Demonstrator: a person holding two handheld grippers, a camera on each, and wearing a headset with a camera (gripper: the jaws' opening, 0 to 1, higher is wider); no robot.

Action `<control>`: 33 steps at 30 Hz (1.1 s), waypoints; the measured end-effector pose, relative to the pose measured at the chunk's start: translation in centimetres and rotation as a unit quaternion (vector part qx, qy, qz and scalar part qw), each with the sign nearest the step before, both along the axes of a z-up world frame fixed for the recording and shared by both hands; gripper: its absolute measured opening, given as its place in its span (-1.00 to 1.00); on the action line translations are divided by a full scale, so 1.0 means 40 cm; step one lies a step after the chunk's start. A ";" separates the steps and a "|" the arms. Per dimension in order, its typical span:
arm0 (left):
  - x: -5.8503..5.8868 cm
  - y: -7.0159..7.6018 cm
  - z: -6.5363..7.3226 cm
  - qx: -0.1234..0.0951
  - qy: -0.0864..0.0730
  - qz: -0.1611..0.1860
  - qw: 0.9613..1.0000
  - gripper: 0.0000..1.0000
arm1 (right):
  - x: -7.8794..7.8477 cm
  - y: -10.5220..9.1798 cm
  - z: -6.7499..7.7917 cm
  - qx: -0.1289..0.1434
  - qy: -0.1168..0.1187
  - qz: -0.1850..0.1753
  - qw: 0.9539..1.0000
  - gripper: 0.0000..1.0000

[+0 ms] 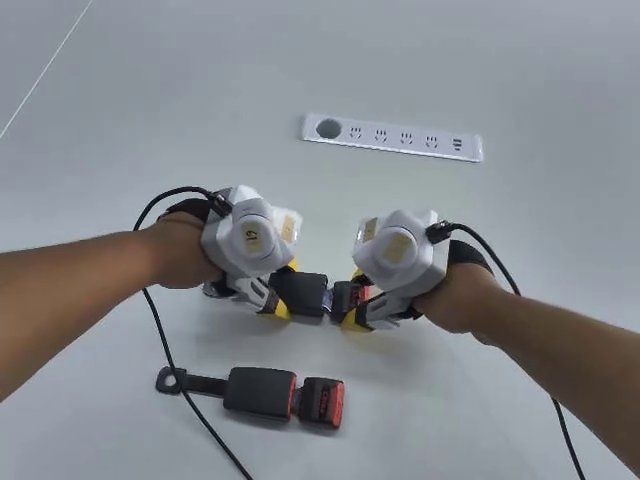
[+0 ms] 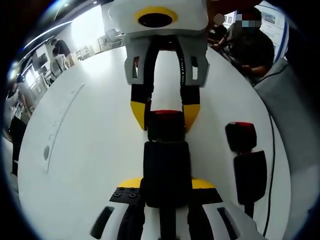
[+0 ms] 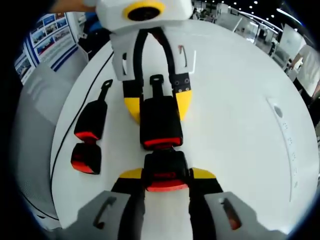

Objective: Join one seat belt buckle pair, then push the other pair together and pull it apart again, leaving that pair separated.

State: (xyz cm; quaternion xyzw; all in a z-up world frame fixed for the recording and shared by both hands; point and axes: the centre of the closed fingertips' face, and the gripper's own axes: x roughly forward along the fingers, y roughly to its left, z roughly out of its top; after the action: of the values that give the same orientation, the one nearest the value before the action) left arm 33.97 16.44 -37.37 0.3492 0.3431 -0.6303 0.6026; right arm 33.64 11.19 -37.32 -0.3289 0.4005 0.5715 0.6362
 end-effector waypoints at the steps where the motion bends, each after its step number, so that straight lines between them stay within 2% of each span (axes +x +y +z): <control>1: -0.001 -0.001 0.000 0.004 0.000 -0.002 1.000 -0.35 | 0.000 0.000 0.000 -0.002 0.001 0.003 1.000 -0.38; 4: -0.003 0.000 0.002 0.011 -0.001 -0.011 1.000 -0.35 | 0.002 0.003 -0.002 -0.013 0.001 0.015 1.000 -0.38; 8: -0.003 0.003 0.000 0.010 -0.001 -0.016 1.000 -0.34 | 0.001 0.003 -0.002 -0.022 0.000 0.016 1.000 -0.38; 33: -0.004 0.004 0.000 0.016 0.002 -0.026 1.000 -0.32 | 0.001 0.001 -0.004 -0.032 0.000 0.021 0.999 -0.35</control>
State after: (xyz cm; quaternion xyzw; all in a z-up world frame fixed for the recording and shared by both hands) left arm 33.80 16.60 -37.39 0.3663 0.3453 -0.6405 0.5799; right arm 33.70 11.21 -37.48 -0.3577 0.4118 0.5716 0.6130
